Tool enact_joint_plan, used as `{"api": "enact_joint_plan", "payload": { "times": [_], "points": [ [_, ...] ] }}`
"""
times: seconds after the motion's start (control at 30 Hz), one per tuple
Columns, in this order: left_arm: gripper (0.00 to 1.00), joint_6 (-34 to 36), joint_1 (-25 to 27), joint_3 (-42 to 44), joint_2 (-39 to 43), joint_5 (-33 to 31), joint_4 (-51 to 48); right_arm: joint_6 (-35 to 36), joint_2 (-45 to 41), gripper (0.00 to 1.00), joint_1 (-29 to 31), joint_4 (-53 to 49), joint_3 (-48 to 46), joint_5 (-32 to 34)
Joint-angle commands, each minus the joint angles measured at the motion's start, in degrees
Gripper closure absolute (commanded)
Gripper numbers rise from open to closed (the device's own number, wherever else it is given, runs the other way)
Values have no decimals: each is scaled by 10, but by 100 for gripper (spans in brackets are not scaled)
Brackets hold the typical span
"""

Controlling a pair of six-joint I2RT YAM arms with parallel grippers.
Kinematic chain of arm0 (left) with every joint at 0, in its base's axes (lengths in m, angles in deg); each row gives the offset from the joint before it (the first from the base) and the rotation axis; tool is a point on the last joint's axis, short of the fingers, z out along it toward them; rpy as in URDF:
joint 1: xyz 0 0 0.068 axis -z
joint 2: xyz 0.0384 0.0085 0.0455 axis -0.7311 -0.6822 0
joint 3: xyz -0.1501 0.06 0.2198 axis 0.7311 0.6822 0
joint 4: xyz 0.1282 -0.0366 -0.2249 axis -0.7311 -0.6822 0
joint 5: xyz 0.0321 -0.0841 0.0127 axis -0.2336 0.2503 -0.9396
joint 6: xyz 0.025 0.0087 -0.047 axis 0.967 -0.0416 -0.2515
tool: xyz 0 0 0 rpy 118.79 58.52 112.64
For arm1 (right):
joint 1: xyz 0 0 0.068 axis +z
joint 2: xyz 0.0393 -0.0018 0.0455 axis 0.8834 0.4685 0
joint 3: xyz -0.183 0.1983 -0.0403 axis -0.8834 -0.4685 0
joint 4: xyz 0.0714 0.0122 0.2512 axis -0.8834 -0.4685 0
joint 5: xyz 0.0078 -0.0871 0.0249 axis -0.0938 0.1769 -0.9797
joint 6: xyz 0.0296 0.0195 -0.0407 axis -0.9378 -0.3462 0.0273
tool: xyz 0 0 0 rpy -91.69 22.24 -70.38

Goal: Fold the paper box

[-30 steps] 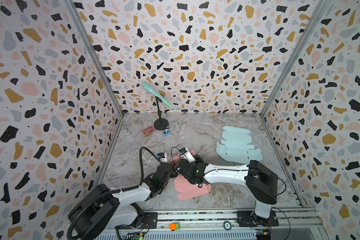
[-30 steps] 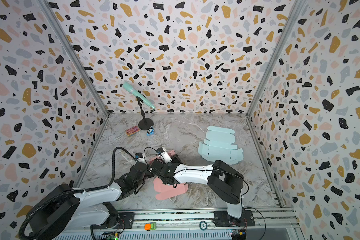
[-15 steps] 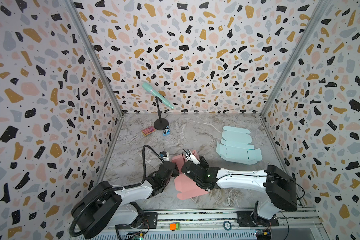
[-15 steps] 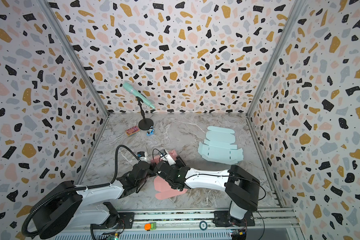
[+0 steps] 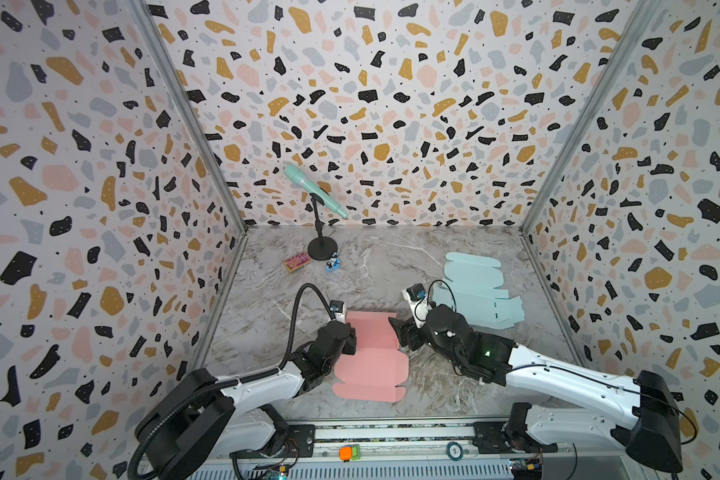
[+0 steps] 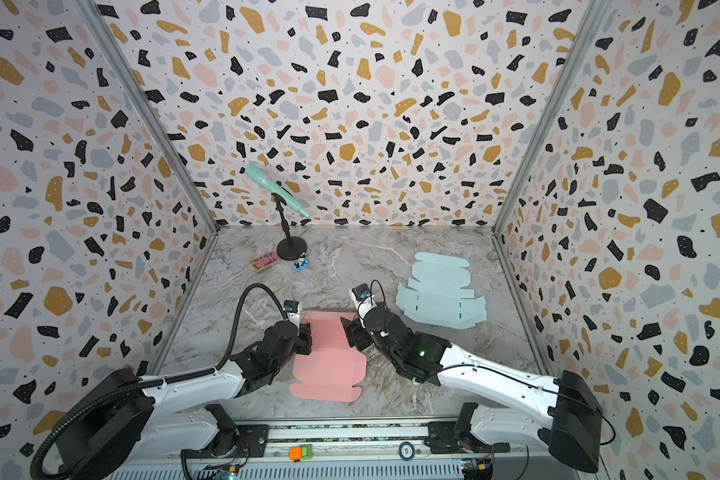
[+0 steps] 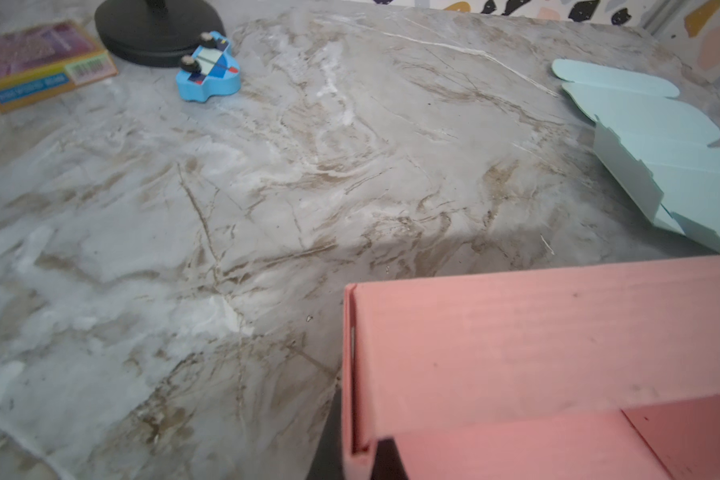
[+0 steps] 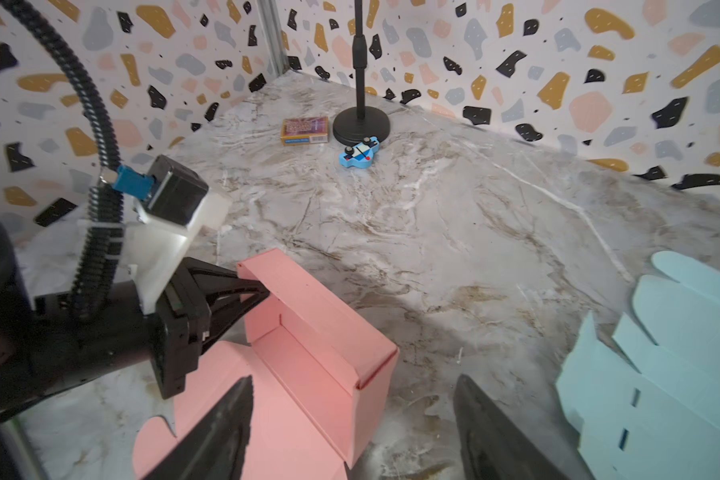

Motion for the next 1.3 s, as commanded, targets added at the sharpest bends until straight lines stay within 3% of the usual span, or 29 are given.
{"api": "enact_joint_plan", "payload": {
  "times": [0.0, 0.3, 0.6, 0.93, 1.13, 1.27],
  "points": [
    [100, 87, 12, -10, 10, 28, 26, -1, 0, 23, -28, 21, -16, -115],
    [100, 122, 42, 14, -30, 38, 104, 18, 71, 22, -40, 11, 3, -131],
    [100, 122, 68, 12, -73, -24, 125, 35, 133, 23, -44, 9, 16, -122],
    [100, 108, 69, 19, -83, -24, 144, 47, 165, 34, -42, -6, 31, -96],
    [92, 101, 70, 22, -79, -22, 145, 48, 175, 50, -38, -13, 35, -87],
    [91, 96, 71, 27, -74, -24, 146, 49, 174, 52, -39, -15, 36, -79]
  ]
}}
